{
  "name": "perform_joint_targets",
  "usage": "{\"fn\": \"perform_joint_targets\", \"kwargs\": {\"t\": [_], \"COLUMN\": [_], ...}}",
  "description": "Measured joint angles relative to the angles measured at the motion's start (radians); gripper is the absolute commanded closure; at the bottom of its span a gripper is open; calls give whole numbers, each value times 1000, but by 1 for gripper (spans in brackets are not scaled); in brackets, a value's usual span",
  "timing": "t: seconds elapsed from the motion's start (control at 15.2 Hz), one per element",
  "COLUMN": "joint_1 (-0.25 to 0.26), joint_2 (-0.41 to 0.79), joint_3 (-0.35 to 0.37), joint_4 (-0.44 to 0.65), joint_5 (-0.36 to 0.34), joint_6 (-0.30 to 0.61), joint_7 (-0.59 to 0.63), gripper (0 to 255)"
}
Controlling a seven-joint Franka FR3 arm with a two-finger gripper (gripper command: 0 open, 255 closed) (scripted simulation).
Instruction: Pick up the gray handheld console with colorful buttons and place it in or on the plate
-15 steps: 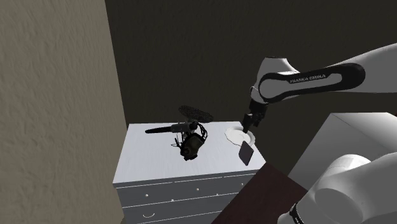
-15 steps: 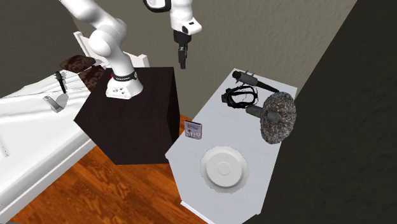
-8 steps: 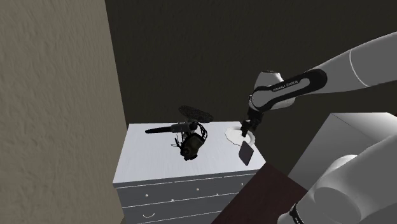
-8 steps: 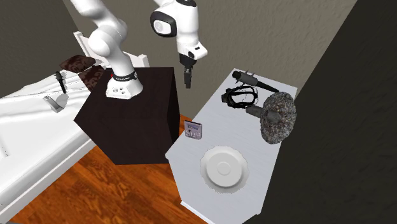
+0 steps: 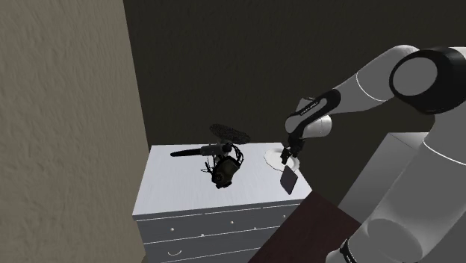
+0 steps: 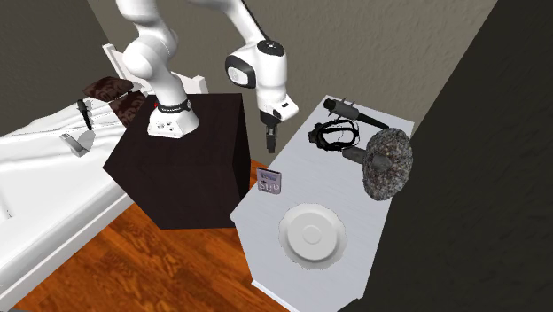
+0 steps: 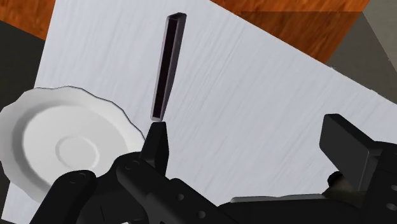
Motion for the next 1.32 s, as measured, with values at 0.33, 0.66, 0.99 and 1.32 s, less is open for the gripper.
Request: {"fn": "perform_joint_targets", "kwargs": {"t": [0.33,0.66,0.99,1.32], "joint_1": [-60,-141,-168,-181], "joint_2": [208,363,441,474], "joint_3": [33,79,115,131], "joint_4": [113,220,251,260], "joint_5": [140,221,257,272], "joint_6": [84,128,175,200], "joint_7": [-143,-242,-267,-279], "gripper": [0,0,0,0]}}
